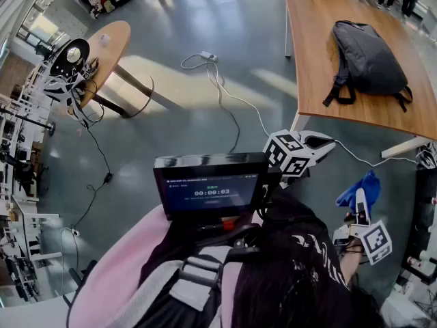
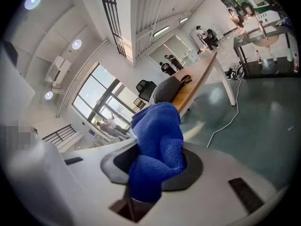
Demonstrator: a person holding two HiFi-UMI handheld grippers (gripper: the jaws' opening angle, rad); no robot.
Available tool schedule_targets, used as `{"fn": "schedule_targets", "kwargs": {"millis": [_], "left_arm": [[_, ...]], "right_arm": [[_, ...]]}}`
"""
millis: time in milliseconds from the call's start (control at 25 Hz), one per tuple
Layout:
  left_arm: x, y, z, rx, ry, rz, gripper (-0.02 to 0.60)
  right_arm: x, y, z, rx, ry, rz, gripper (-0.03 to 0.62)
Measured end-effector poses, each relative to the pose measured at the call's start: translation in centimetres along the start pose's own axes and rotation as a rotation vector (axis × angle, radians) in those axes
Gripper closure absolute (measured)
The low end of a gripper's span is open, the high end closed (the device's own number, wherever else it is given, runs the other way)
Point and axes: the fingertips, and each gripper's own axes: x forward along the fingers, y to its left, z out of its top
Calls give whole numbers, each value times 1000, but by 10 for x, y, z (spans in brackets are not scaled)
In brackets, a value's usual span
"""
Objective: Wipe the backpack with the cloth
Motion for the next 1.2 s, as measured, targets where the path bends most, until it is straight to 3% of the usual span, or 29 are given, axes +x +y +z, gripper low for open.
{"fn": "schedule_targets", "kwargs": {"millis": [480,760,1200], "left_arm": [[-5,9,-19,-6,44,10,581],[-2,5,-20,-4,39,-8,581],[-5,-9,-18,-4,60,-12,581]], "right_arm": [[8,-2,-22,73,18,16,471],[-2,-11,-22,60,5,-33,471],[-10,-12,-24,64,-5,-21,471]]}}
